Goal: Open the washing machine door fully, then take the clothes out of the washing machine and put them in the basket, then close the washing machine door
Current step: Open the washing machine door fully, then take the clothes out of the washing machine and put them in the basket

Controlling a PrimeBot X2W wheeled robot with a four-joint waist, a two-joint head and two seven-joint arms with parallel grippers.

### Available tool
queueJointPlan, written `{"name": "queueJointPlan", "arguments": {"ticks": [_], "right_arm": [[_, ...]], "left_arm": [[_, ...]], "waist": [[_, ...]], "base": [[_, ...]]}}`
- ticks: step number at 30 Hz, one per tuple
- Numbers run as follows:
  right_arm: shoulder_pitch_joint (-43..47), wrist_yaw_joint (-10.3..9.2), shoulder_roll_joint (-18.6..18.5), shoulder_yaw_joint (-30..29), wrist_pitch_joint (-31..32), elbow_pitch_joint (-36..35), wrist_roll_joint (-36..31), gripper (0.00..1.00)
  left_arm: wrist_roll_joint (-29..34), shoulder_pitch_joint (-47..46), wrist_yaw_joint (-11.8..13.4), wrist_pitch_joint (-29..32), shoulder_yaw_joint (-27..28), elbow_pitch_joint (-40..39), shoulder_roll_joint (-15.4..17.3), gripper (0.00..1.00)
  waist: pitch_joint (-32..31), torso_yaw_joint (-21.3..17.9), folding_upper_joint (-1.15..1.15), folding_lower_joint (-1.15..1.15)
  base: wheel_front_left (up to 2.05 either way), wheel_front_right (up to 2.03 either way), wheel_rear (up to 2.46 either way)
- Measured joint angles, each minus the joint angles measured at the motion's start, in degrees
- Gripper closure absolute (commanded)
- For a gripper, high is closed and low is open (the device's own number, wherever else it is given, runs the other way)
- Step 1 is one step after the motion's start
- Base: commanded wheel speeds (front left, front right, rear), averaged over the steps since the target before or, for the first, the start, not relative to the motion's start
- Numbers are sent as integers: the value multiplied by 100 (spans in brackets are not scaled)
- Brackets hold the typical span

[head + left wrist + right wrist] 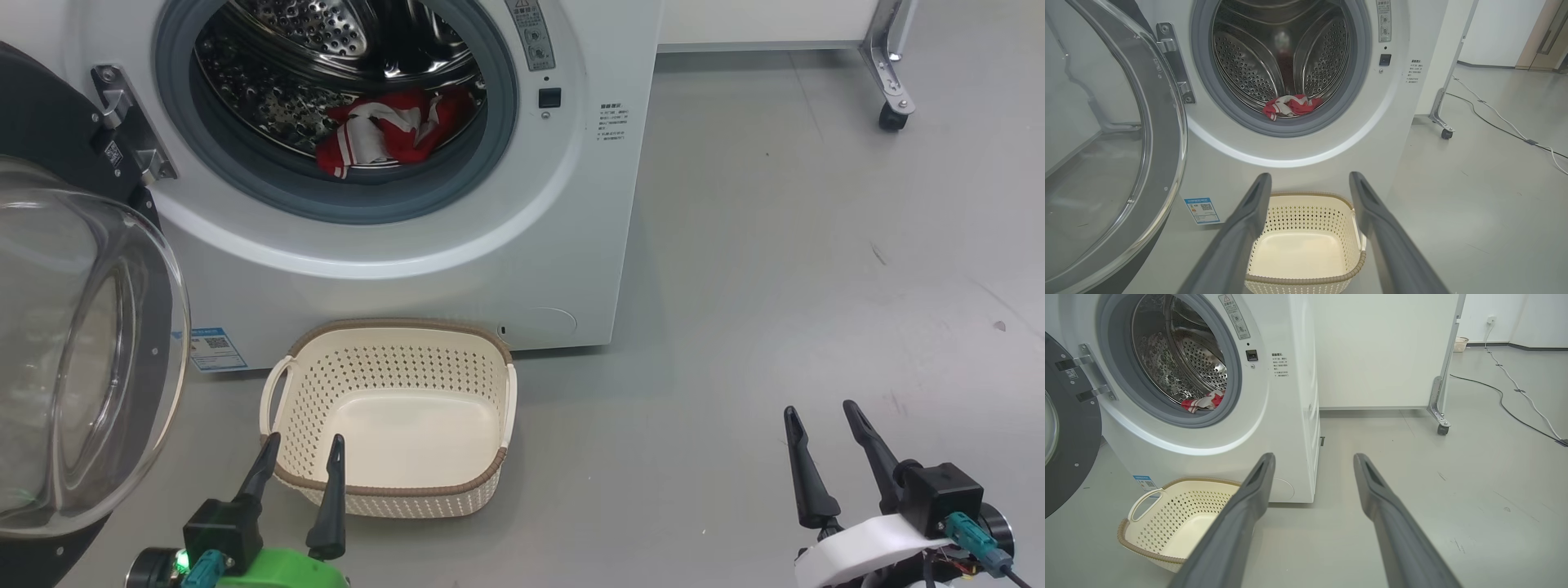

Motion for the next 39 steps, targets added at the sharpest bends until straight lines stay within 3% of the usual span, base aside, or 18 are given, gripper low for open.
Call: {"name": "queueJointPlan", "arguments": {"ticks": [23,39], "right_arm": [[108,-7,16,5,0,-65,0,0],[111,-8,24,7,0,-85,0,0]], "left_arm": [[52,1,102,93,-103,-70,-2,0],[53,2,143,141,-132,-120,-3,0]], "waist": [[-27,-5,0,0],[-36,-5,0,0]], "base": [[3,-3,0],[56,-56,0]]}}
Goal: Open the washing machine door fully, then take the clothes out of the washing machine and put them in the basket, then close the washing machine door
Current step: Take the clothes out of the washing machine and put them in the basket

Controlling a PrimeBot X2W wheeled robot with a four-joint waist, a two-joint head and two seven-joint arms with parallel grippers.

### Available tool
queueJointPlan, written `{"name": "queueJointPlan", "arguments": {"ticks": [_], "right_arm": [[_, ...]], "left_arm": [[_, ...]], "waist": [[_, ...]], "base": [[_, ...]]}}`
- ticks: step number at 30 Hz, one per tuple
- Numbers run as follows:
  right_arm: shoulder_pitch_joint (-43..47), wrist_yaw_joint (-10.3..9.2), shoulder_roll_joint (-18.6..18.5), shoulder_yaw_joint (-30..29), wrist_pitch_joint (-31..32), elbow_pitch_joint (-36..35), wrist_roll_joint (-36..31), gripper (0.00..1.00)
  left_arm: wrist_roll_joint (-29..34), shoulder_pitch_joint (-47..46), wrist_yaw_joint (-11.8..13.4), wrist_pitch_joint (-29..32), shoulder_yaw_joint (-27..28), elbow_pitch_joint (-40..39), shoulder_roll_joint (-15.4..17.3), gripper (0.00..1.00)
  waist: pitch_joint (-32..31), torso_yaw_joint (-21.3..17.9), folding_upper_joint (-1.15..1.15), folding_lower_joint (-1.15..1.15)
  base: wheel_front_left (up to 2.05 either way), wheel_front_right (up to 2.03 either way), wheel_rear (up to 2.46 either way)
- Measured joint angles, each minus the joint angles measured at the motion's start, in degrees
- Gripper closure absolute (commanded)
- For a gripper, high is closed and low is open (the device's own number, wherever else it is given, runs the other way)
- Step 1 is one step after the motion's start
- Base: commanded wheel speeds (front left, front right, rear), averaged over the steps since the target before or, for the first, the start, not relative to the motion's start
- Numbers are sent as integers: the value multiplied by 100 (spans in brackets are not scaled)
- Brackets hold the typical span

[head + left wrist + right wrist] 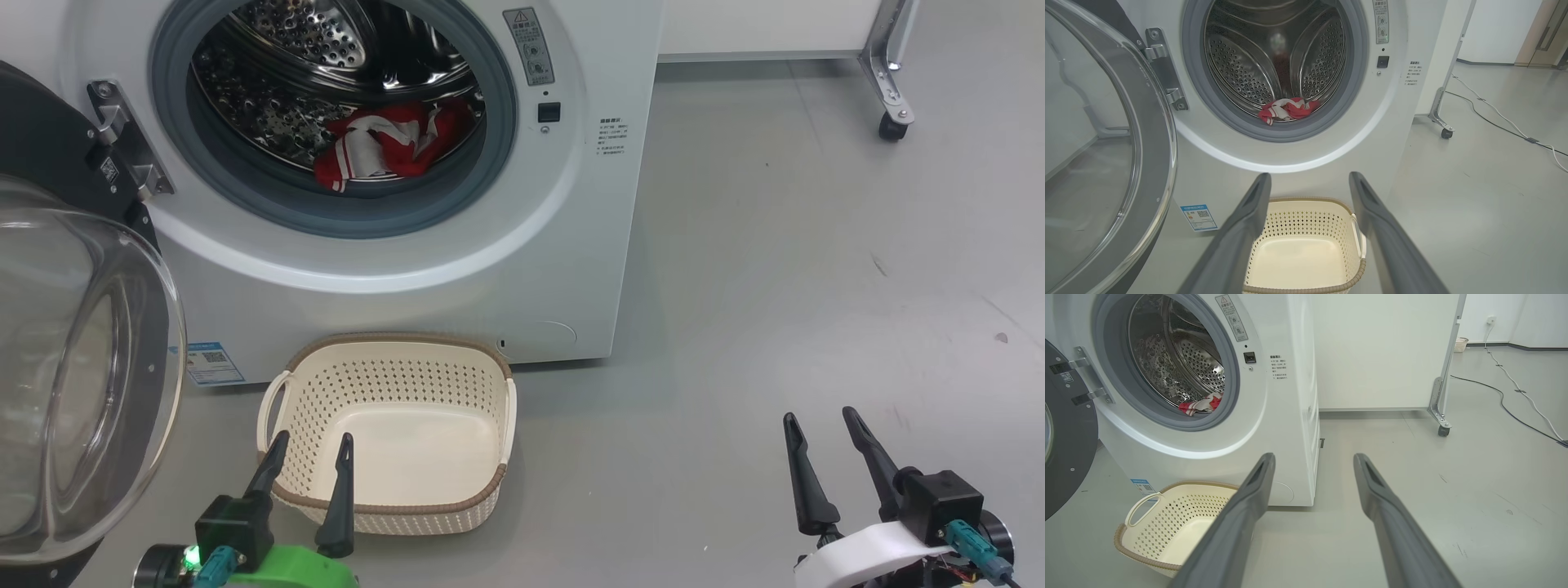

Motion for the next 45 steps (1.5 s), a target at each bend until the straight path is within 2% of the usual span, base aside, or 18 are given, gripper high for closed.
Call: {"name": "queueJointPlan", "arguments": {"ticks": [23,45], "right_arm": [[0,0,8,1,0,-3,0,0],[4,1,11,14,0,-12,1,0]], "left_arm": [[0,1,52,52,-15,-10,1,0],[0,1,53,134,-60,-5,5,0]], "waist": [[0,14,0,0],[11,11,0,0]], "base": [[85,-85,0],[13,-13,0]]}}
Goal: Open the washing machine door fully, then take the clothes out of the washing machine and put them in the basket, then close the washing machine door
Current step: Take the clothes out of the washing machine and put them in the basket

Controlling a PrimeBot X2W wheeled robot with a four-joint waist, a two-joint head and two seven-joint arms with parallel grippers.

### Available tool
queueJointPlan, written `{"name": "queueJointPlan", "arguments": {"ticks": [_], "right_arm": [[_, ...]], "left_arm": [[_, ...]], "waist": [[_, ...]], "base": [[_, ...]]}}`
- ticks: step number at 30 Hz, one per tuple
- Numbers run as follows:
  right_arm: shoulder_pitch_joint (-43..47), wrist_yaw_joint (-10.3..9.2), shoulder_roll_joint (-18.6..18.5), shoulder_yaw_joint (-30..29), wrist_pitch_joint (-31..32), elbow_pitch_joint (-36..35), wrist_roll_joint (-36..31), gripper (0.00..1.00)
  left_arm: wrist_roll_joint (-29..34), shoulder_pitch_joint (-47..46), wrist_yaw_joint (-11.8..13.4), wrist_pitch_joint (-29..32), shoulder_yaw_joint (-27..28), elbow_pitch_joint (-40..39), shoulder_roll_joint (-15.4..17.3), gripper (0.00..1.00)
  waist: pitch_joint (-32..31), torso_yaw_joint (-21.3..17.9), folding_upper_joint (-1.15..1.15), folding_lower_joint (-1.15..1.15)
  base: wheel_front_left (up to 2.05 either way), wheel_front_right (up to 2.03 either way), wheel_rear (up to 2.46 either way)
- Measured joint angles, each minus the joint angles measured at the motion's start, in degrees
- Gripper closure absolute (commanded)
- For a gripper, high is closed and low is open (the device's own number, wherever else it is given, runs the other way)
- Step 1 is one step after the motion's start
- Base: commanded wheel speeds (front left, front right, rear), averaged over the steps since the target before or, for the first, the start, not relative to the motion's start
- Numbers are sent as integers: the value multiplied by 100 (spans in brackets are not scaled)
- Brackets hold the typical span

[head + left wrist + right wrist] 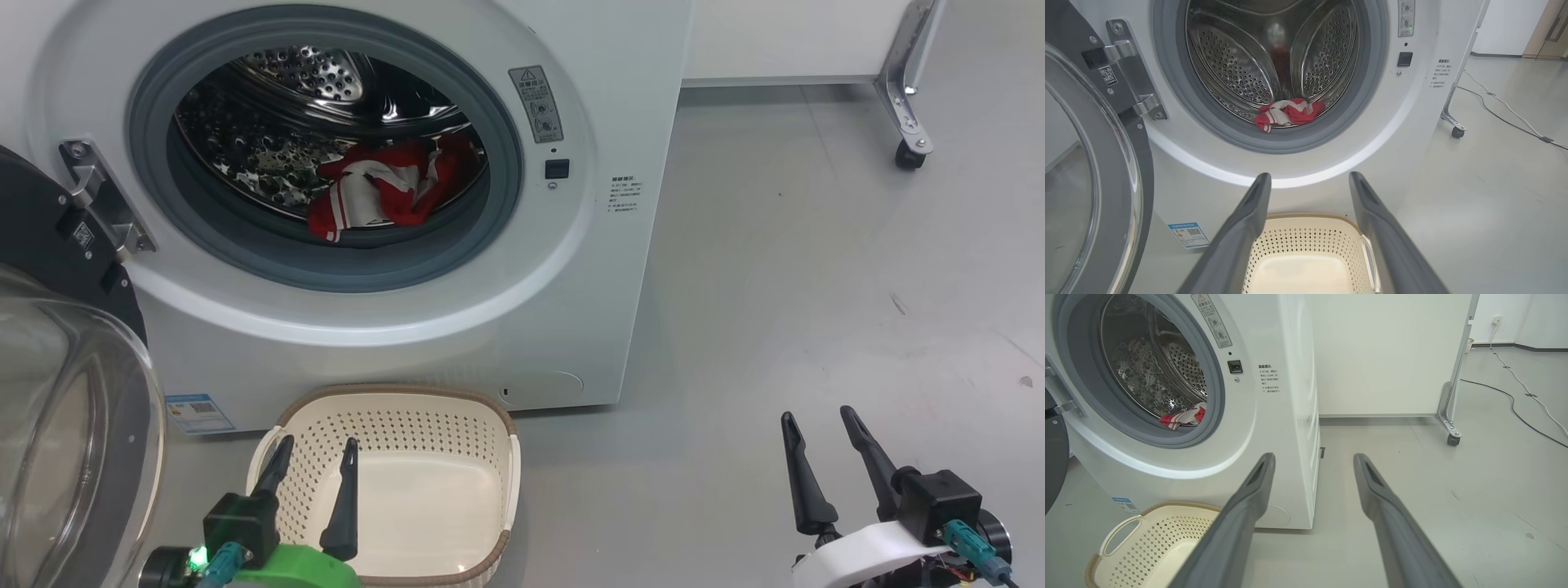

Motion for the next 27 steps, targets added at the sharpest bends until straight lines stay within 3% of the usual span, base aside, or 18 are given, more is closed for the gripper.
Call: {"name": "queueJointPlan", "arguments": {"ticks": [13,27], "right_arm": [[-37,9,1,113,0,-202,-1,0],[-652,66,-2,369,0,-450,-10,0]], "left_arm": [[-25,-209,-59,488,-176,201,-1,0],[-483,-1686,-158,1159,168,777,-8,0]], "waist": [[482,-90,0,0],[1509,-496,0,0]], "base": [[0,0,0],[0,0,0]]}}
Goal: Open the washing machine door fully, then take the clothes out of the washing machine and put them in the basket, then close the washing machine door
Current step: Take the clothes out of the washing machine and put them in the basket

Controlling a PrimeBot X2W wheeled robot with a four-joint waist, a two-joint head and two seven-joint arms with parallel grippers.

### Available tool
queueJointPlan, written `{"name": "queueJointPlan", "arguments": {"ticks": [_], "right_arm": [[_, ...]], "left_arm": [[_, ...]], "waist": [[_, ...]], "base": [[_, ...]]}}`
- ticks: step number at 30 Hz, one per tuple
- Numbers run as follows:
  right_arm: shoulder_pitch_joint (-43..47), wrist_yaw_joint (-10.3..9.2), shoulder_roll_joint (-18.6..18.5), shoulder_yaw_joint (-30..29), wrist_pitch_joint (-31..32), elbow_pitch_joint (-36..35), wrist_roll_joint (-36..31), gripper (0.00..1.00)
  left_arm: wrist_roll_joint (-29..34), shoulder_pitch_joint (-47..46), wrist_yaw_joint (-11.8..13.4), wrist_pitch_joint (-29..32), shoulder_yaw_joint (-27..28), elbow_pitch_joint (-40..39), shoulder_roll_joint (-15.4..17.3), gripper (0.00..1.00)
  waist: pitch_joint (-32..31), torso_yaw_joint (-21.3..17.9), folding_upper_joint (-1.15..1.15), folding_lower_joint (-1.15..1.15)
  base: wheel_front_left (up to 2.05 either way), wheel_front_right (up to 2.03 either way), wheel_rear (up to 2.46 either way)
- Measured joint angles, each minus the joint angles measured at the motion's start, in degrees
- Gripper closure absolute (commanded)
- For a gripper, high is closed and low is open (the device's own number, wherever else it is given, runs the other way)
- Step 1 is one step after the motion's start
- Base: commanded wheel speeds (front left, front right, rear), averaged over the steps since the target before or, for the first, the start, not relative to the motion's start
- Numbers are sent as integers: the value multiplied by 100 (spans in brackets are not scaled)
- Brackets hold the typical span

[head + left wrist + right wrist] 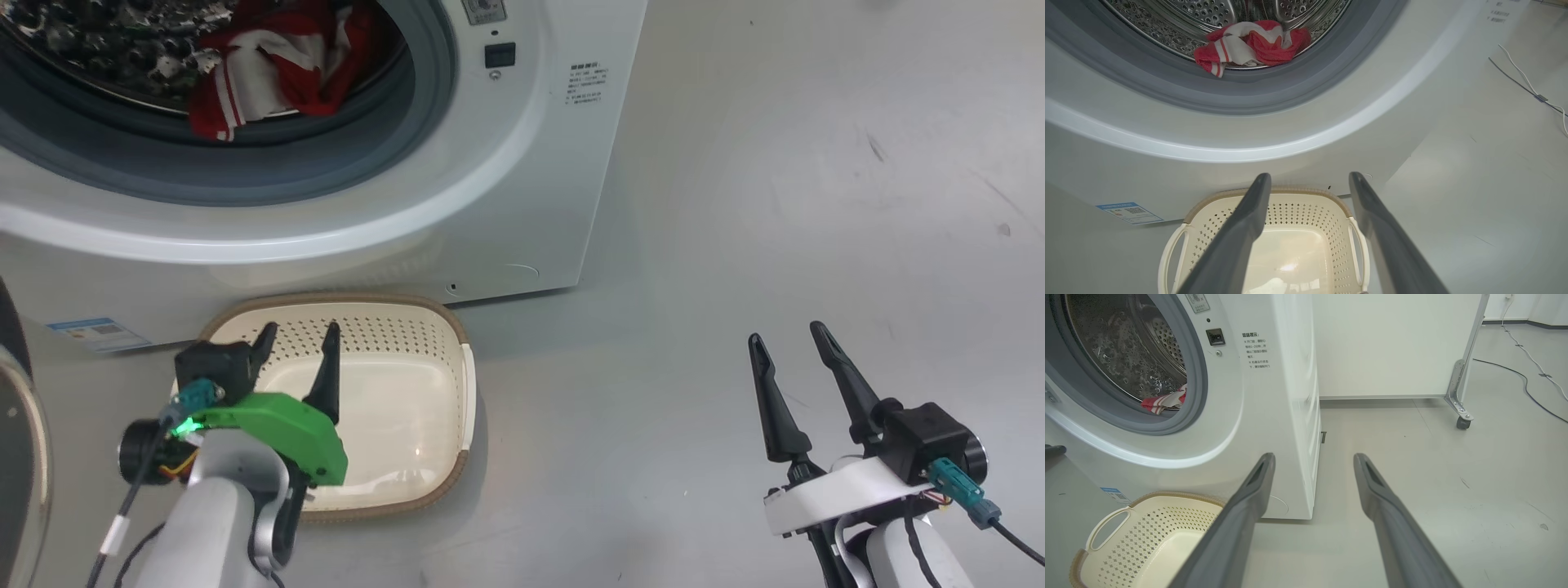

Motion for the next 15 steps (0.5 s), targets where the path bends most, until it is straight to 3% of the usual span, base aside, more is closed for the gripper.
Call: {"name": "queueJointPlan", "arguments": {"ticks": [15], "right_arm": [[-652,44,-5,259,0,-86,278,0]], "left_arm": [[-169,-2012,-31,627,523,301,455,0]], "waist": [[987,-585,0,0]], "base": [[0,0,0]]}}
